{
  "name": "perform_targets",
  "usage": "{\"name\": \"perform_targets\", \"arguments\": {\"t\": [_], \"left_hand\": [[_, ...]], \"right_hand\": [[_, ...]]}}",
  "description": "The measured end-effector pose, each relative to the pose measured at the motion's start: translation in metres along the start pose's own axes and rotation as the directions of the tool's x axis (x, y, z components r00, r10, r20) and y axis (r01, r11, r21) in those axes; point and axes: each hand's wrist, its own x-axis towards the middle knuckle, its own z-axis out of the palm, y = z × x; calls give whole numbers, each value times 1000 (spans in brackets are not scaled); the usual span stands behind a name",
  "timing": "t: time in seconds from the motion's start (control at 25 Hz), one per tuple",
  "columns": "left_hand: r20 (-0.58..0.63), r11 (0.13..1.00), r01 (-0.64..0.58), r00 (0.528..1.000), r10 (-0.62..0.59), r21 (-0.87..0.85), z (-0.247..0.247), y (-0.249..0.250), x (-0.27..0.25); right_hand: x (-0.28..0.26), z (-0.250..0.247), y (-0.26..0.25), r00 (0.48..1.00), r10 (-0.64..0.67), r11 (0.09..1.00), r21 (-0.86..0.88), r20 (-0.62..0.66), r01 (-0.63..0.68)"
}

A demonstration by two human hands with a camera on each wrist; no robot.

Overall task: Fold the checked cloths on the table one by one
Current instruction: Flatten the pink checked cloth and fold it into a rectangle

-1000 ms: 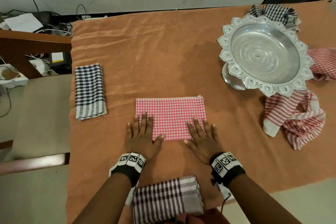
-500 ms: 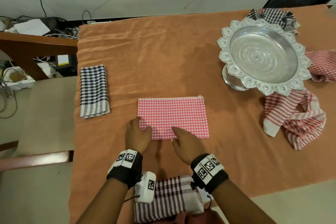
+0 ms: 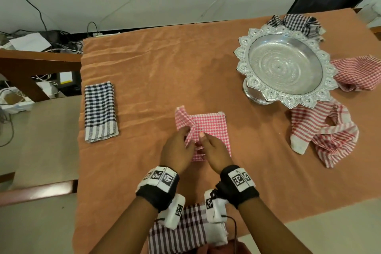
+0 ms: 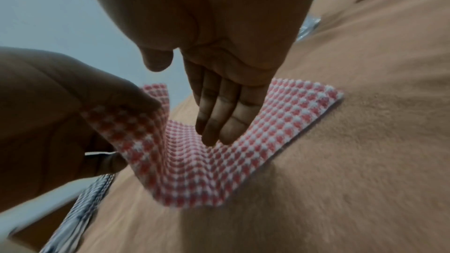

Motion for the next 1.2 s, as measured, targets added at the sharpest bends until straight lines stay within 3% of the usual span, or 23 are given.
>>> {"name": "perform_targets", "arguments": {"t": [0.12,0.2,0.28,0.4,0.6,0.84,1.08,1.16,1.2], "left_hand": [[272,993,-115,957,102,30,25,9,-2],[356,993,-118,927,119,-26,32,7,-4],[296,986,-163,944,147,32,32,3,-5],[217,937,-211,964,153,279,31,-8,-1],[402,793,-283,914,53,539,37,-17,16],[421,751,-308,906,44,584,43,-16,29],[492,756,-320,871,-3,571,52,-25,35],[394,808,-240,919,12,537,50,-24,30],[281,854,-141,960,-6,500,46,-22,24]], "right_hand": [[11,-16,0,993,51,998,54,-111,-46],[19,-27,7,983,73,997,-10,-171,-76],[27,-38,13,973,112,979,-147,-200,-143],[29,-49,18,950,155,920,-312,-270,-238],[28,-54,20,933,141,871,-407,-330,-276],[25,-58,16,914,130,834,-456,-385,-311],[27,-62,20,924,156,846,-436,-349,-307],[26,-64,19,927,169,859,-411,-334,-305],[26,-64,18,929,177,863,-403,-326,-306]]}}
